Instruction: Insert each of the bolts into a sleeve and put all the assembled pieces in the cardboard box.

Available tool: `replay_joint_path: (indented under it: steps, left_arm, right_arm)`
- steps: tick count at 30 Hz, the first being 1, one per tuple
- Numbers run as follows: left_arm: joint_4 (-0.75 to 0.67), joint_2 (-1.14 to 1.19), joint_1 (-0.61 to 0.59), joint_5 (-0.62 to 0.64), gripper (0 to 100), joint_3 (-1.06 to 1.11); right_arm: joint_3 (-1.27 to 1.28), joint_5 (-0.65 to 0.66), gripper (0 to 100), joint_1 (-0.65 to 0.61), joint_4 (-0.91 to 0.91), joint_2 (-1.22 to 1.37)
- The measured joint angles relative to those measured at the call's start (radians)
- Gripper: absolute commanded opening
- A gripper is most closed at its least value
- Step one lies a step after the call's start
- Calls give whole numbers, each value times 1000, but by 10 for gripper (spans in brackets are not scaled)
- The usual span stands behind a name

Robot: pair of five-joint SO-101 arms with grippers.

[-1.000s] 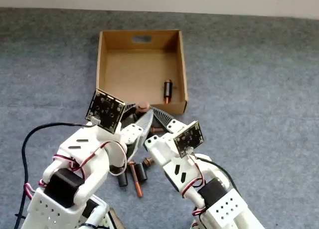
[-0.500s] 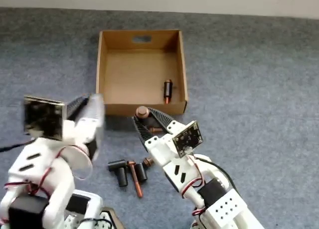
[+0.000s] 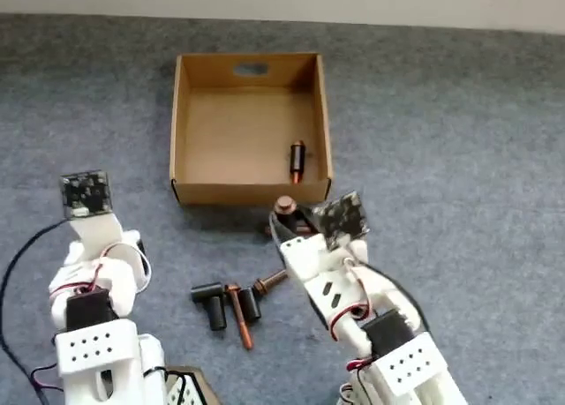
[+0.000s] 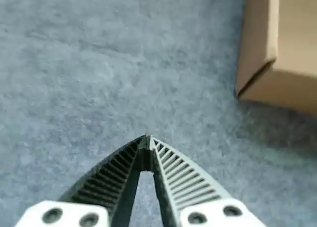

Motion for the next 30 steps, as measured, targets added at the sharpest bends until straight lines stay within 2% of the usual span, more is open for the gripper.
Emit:
replay_joint_path:
  steps: [6,9,14,17,23,30]
  left_arm:
    - [-180,0,-2,0,10,146]
    - [-238,0,-2,0,10,190]
    - [-256,0,0,-46,10,203]
    - [-256,2,18,-95,10,209]
    - [-259,0,91,-216,9,242]
    - [-259,0,94,-235,9,242]
  right_arm:
    - [-331,8,6,41,321,0]
    - [-466,46,6,78,399,0]
    - [-700,58,6,144,460,89]
    - [-829,54,6,155,489,261]
    - [-1020,-101,6,203,503,695]
    - [-1275,-130,6,226,503,1123]
